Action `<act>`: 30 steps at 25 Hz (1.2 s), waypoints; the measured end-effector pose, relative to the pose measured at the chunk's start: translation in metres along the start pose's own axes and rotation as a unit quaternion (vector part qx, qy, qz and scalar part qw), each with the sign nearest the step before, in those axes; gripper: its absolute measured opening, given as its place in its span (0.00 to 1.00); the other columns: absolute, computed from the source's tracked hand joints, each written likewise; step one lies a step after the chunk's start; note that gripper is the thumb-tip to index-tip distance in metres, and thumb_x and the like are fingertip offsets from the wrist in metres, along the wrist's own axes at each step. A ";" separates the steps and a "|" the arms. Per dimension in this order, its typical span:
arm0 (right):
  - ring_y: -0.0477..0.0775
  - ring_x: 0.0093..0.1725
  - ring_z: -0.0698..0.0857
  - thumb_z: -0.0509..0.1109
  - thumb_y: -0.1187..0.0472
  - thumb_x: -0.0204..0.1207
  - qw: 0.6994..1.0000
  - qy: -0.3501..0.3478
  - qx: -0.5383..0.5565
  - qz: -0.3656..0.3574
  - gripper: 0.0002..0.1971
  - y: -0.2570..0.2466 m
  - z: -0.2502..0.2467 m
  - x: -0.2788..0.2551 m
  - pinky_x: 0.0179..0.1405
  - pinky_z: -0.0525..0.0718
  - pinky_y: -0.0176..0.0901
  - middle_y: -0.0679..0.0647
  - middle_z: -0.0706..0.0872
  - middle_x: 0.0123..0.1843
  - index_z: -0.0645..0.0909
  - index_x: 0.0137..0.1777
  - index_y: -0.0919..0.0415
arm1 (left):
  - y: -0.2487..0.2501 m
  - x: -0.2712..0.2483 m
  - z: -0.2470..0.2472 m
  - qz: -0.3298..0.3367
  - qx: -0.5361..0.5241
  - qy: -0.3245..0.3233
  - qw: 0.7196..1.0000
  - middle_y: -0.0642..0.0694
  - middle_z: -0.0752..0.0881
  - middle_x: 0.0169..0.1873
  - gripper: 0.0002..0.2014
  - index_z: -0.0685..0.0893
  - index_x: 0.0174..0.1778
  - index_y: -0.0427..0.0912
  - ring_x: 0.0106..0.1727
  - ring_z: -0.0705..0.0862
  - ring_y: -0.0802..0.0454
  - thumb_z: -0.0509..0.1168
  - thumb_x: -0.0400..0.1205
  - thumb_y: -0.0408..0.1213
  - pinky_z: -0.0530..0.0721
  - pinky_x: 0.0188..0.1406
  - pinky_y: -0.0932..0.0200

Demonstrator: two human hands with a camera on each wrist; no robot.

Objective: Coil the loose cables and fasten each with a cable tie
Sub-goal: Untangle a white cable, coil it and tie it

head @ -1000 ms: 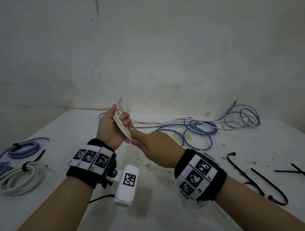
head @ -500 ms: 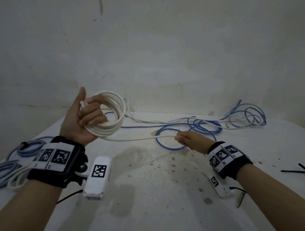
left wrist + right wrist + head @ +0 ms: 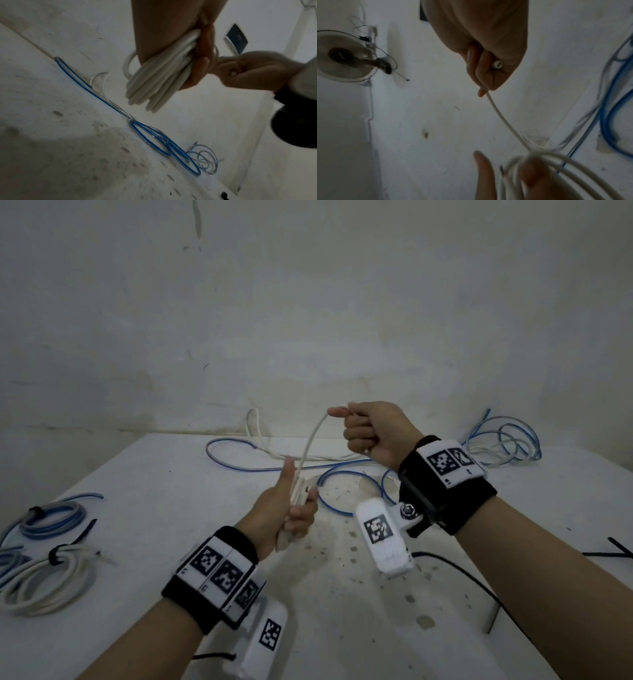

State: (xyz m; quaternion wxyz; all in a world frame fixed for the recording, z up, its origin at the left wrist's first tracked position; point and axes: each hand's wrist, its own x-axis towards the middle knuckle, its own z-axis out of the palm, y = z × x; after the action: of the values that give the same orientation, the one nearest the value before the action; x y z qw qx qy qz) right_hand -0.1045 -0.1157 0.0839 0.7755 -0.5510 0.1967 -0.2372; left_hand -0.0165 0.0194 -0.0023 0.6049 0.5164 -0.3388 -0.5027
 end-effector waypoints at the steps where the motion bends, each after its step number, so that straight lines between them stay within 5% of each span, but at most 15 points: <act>1: 0.39 0.10 0.58 0.49 0.63 0.86 1.000 -0.024 -0.003 -0.015 0.15 0.001 0.010 -0.008 0.10 0.53 0.28 0.44 0.62 0.14 0.75 0.46 0.66 | 0.003 0.006 -0.002 0.008 -0.041 0.024 0.999 0.54 0.62 0.11 0.35 0.69 0.29 0.43 0.10 0.59 0.60 0.35 0.75 0.71 0.60 0.10 0.70; 6: 0.37 0.16 0.65 0.51 0.65 0.85 0.964 -0.129 -0.215 -0.086 0.12 0.020 0.040 -0.050 0.15 0.59 0.27 0.47 0.67 0.24 0.76 0.57 0.64 | 0.024 0.013 -0.010 0.102 -0.159 0.130 0.973 0.53 0.66 0.12 0.43 0.74 0.23 0.44 0.11 0.61 0.58 0.29 0.70 0.77 0.62 0.11 0.72; 8: 0.39 0.19 0.66 0.52 0.67 0.84 0.937 -0.162 -0.296 -0.093 0.12 0.030 0.044 -0.061 0.17 0.60 0.27 0.48 0.70 0.26 0.76 0.57 0.68 | 0.038 0.010 -0.012 0.145 -0.187 0.160 0.958 0.52 0.67 0.12 0.41 0.77 0.23 0.48 0.12 0.63 0.58 0.31 0.71 0.76 0.63 0.12 0.72; 11: 0.41 0.20 0.66 0.52 0.69 0.83 0.891 -0.167 -0.401 -0.135 0.10 0.048 0.043 -0.066 0.21 0.66 0.33 0.47 0.72 0.24 0.74 0.55 0.70 | 0.060 0.004 -0.012 0.166 -0.179 0.179 0.953 0.53 0.67 0.11 0.34 0.69 0.26 0.45 0.13 0.63 0.58 0.41 0.74 0.74 0.61 0.14 0.69; 14: 0.51 0.28 0.75 0.53 0.63 0.84 0.794 -0.147 -0.554 -0.200 0.08 0.062 0.036 -0.058 0.34 0.77 0.48 0.47 0.75 0.28 0.74 0.51 0.60 | 0.069 0.003 -0.004 0.187 -0.170 0.170 0.953 0.54 0.64 0.11 0.21 0.64 0.25 0.47 0.13 0.62 0.59 0.59 0.81 0.51 0.66 0.17 0.67; 16: 0.55 0.33 0.78 0.53 0.58 0.84 0.741 -0.125 -0.624 -0.214 0.09 0.065 0.028 -0.053 0.41 0.79 0.52 0.46 0.77 0.30 0.75 0.48 0.55 | 0.065 0.004 -0.001 0.196 -0.181 0.158 0.951 0.54 0.64 0.13 0.18 0.63 0.26 0.47 0.14 0.64 0.60 0.58 0.83 0.37 0.71 0.20 0.69; 20: 0.48 0.40 0.79 0.54 0.50 0.84 0.676 -0.107 -0.701 -0.202 0.14 0.066 0.011 -0.045 0.50 0.72 0.51 0.47 0.83 0.40 0.81 0.49 0.51 | 0.047 0.006 0.002 0.170 -0.210 0.110 0.956 0.55 0.72 0.17 0.13 0.67 0.31 0.45 0.17 0.71 0.62 0.55 0.83 0.37 0.77 0.23 0.71; 23: 0.52 0.47 0.81 0.56 0.41 0.79 0.606 -0.075 -0.770 -0.186 0.20 0.072 0.000 -0.037 0.47 0.66 0.48 0.48 0.80 0.42 0.85 0.47 0.51 | 0.039 0.006 0.003 0.134 -0.224 0.053 0.964 0.54 0.68 0.12 0.15 0.69 0.30 0.45 0.10 0.65 0.61 0.55 0.83 0.42 0.68 0.13 0.73; 25: 0.51 0.44 0.82 0.60 0.34 0.73 0.635 -0.065 -0.753 -0.158 0.25 0.065 -0.012 -0.034 0.46 0.66 0.45 0.51 0.84 0.42 0.85 0.42 0.55 | 0.040 0.003 -0.001 0.098 -0.193 -0.005 0.976 0.54 0.64 0.08 0.15 0.72 0.27 0.44 0.07 0.62 0.61 0.59 0.78 0.46 0.62 0.09 0.73; 27: 0.49 0.49 0.81 0.68 0.38 0.70 0.745 -0.058 -0.637 -0.189 0.20 0.050 -0.024 -0.035 0.50 0.73 0.44 0.49 0.82 0.50 0.79 0.49 0.54 | 0.042 -0.004 -0.008 0.055 -0.147 -0.077 0.985 0.54 0.65 0.07 0.15 0.76 0.25 0.43 0.06 0.63 0.62 0.70 0.70 0.47 0.63 0.07 0.72; 28: 0.48 0.56 0.79 0.72 0.43 0.70 0.766 -0.061 -0.591 -0.246 0.20 0.041 -0.027 -0.035 0.55 0.75 0.44 0.49 0.79 0.58 0.74 0.56 0.52 | 0.043 -0.007 -0.010 0.037 -0.119 -0.111 0.986 0.55 0.66 0.07 0.16 0.77 0.25 0.43 0.05 0.64 0.63 0.75 0.66 0.47 0.64 0.07 0.72; 30: 0.50 0.69 0.73 0.75 0.56 0.71 0.708 -0.105 -0.598 -0.362 0.30 0.034 -0.025 -0.035 0.67 0.73 0.48 0.51 0.71 0.71 0.66 0.71 0.53 | 0.041 -0.011 -0.008 0.008 -0.065 -0.157 0.985 0.56 0.67 0.06 0.18 0.78 0.24 0.43 0.05 0.64 0.64 0.80 0.61 0.48 0.65 0.06 0.73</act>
State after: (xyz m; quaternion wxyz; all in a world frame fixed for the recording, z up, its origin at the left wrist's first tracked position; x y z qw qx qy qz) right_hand -0.1425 -0.1051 0.0456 0.1543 -0.9495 -0.0002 -0.2731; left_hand -0.0011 0.0306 0.0362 0.5808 0.3873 -0.4004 -0.5936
